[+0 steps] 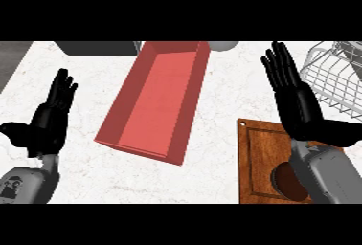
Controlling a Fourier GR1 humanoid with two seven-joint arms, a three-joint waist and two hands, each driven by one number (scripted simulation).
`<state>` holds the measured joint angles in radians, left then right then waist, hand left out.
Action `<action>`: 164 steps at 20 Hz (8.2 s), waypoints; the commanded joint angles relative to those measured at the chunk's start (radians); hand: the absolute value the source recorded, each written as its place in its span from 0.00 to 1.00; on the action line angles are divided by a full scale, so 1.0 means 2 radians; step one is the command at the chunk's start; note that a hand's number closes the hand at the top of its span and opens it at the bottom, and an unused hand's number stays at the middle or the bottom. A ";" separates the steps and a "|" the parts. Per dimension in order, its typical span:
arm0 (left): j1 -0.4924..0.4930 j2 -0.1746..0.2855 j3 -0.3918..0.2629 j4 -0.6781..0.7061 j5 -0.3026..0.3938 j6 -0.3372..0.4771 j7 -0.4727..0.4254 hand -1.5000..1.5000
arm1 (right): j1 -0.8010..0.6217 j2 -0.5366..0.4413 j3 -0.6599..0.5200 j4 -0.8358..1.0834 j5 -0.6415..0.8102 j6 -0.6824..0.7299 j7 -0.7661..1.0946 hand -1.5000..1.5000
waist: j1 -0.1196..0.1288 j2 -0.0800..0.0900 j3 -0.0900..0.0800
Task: Pick the cupcake from the cutting board and place it in the cardboard box
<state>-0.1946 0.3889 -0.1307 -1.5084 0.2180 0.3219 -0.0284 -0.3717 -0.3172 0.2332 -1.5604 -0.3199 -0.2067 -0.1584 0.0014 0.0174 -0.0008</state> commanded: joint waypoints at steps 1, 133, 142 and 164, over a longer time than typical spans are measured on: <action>0.027 0.027 0.017 0.013 -0.013 -0.014 0.006 0.50 | 0.054 -0.014 -0.006 -0.004 -0.021 0.059 -0.020 0.00 | -0.001 -0.009 0.001; 0.038 -0.007 0.145 0.083 -0.222 -0.107 0.056 0.50 | -0.405 0.156 -0.159 0.386 0.498 0.239 -0.039 1.00 | 0.008 -0.007 0.000; -0.001 -0.027 0.118 0.083 -0.237 -0.111 0.081 0.50 | -0.487 0.158 -0.086 0.557 0.435 0.122 -0.043 1.00 | 0.036 -0.001 0.000; -0.010 -0.032 0.119 0.118 -0.245 -0.113 0.035 0.50 | -0.474 0.159 -0.046 0.628 0.266 0.042 -0.088 0.00 | 0.058 0.006 0.000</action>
<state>-0.2276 0.3213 0.0950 -1.2885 -0.2722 0.0902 0.0579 -1.3381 0.0000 0.1621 -0.2954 0.2734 -0.0803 -0.2649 0.1277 0.0303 -0.0012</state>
